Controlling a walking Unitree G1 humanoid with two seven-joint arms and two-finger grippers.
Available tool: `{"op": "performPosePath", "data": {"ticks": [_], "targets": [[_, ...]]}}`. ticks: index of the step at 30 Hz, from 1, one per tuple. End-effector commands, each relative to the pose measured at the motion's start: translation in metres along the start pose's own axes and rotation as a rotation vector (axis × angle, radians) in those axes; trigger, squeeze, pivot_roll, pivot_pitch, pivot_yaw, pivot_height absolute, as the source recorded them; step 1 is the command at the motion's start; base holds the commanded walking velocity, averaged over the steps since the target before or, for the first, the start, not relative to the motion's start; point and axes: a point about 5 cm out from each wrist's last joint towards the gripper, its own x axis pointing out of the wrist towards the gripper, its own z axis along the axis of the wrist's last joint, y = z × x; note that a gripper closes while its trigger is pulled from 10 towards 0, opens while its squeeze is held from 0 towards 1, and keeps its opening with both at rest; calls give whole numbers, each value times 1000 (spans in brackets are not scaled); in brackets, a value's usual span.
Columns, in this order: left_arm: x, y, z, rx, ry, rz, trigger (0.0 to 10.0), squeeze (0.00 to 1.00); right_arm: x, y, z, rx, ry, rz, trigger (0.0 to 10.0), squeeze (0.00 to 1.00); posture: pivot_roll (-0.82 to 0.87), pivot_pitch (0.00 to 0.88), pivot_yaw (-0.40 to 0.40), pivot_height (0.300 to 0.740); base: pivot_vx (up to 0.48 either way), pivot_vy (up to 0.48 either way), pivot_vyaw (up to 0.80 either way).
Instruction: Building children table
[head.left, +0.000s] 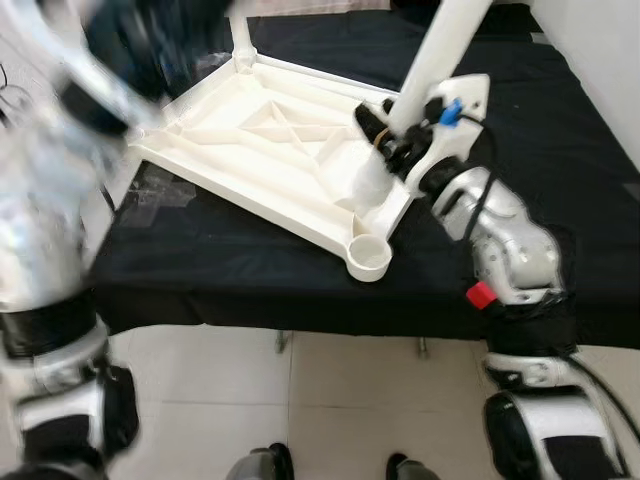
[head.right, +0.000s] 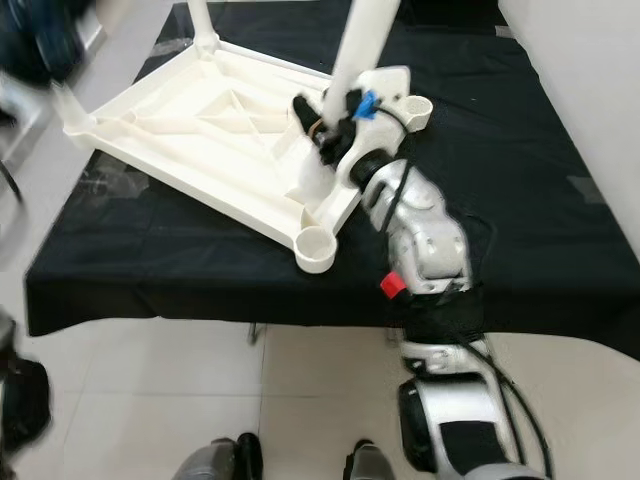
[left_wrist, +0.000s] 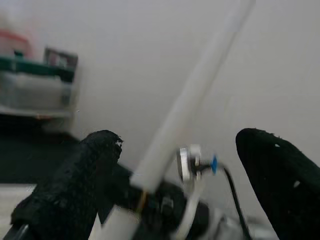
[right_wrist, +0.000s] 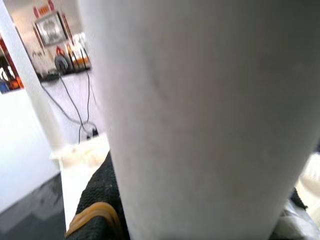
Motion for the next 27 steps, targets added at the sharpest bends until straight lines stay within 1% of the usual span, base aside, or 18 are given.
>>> {"op": "performPosePath", "data": {"ticks": [1,2,5,6,7,8,9,13,15,16,17,18,19,20,21,24,25,27], "targets": [[-2,-13,-16,19,76,-44,10000,1000,1,7,1,14,-20,54,10000,0,-25,212,35,740,0,0,0],[-13,-21,-49,-9,195,-34,10000,0,0,8,0,11,-23,75,10000,0,-31,202,35,740,0,0,0],[-44,-42,-114,-68,431,-19,10000,0,-3,14,-5,-6,-21,166,10000,0,-35,198,30,740,0,0,0],[-44,-42,-114,-68,431,-19,10000,0,-3,14,-5,-6,-21,166,10000,0,-35,198,30,740,0,0,0],[-50,-49,-128,-74,475,-20,10000,0,-5,18,-6,-14,-19,218,10000,0,-33,198,29,740,0,0,0],[-50,-49,-128,-74,475,-20,10000,0,-5,18,-6,-14,-19,218,10000,0,-33,198,29,740,0,0,0],[-54,-56,-140,-74,512,-7,10000,0,-9,24,-9,-24,-9,300,10000,0,-32,193,21,740,0,0,0],[-57,-65,-150,-106,515,43,10000,0,-14,27,-14,-11,10,382,10000,0,-31,196,18,740,0,0,0],[-58,-63,-153,-114,505,88,10000,0,-15,25,-16,23,15,391,10000,0,-37,181,12,740,0,0,0],[-60,-56,-154,-132,481,159,10000,0,-13,20,-18,84,18,363,10000,0,-36,180,11,740,0,0,0],[-60,-56,-154,-132,481,159,10000,0,-13,20,-18,84,18,363,10000,0,-36,180,11,740,0,0,0],[-60,-41,-148,-209,376,279,10000,0,-11,11,-20,193,12,303,10000,0,-38,179,8,740,0,0,0],[-68,-17,-138,-308,237,450,10000,0,-9,0,-21,296,-1,240,10000,0,-30,171,-4,740,0,0,0],[-68,-17,-138,-308,237,450,10000,0,-9,0,-21,296,-1,240,10000,0,-30,171,-4,740,0,0,0],[-77,-5,-129,-354,145,536,10000,0,-9,-5,-21,364,-26,218,10000,0,-27,179,-4,740,0,0,0],[-86,-1,-126,-315,139,570,10000,0,-11,-4,-20,357,-39,236,10000,0,-26,181,-3,740,0,0,0],[-87,-7,-131,-263,204,541,10000,0,-12,0,-21,326,-36,273,10000,0,-26,188,-3,740,0,0,0],[-87,-17,-141,-215,270,516,10000,0,-15,8,-22,271,-24,330,10000,0,-27,184,-3,740,0,0,0]]}}
